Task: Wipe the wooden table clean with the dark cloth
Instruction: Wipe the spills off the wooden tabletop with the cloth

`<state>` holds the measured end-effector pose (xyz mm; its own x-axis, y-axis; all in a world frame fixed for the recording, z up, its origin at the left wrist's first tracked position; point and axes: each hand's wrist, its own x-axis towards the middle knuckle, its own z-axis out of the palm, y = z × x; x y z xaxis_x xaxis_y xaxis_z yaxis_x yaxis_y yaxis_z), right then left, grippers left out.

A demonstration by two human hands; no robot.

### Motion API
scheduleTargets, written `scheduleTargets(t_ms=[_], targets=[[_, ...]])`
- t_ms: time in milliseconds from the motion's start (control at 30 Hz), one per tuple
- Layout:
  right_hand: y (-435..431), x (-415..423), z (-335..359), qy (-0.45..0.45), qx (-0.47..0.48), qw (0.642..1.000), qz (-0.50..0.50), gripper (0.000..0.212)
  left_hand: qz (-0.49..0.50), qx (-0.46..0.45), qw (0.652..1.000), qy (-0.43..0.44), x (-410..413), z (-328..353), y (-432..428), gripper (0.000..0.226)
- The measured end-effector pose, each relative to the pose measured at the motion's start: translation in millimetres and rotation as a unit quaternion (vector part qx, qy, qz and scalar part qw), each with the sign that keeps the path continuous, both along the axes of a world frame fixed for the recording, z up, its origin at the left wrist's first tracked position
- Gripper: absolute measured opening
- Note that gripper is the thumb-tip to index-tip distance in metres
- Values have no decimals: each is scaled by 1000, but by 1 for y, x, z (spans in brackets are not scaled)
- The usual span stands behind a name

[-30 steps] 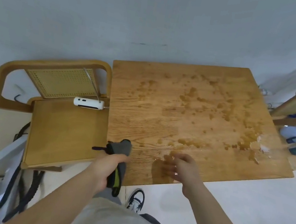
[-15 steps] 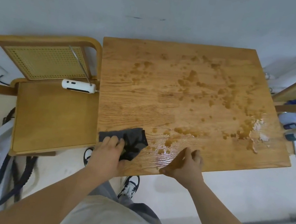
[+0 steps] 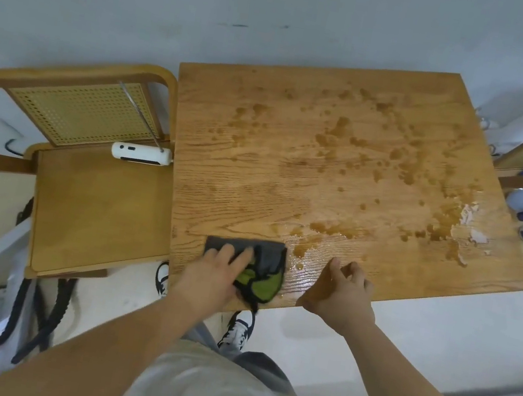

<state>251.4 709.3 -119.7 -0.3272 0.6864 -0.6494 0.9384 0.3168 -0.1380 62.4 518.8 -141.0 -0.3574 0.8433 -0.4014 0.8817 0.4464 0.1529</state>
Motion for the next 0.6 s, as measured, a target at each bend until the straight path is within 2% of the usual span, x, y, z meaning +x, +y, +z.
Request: scheduleTargets(t_ms=[100,167,267,333,400,533,600], targets=[[-6,0,-2,-2,30,1000,-4,111,155,10,988,20,-26,-1,-8,79],[-9,1,-3,-10,51,999,-2,111,185,-5,982,30,-10,2,-4,75],[-7,2,-6,-33,108,993,47,107,67,-37,997,-4,32,7,5,76],[-4,0,-6,-42,109,992,53,103,-29,-47,998,-25,35,12,11,75],[-1,-5,-7,-33,83,996,26,101,-49,-45,998,-8,9,11,13,76],[0,-8,-11,-19,69,997,-7,99,138,-29,989,34,-26,4,10,75],[-2,-4,-14,-15,69,997,-8,97,162,-37,986,10,2,3,8,76]])
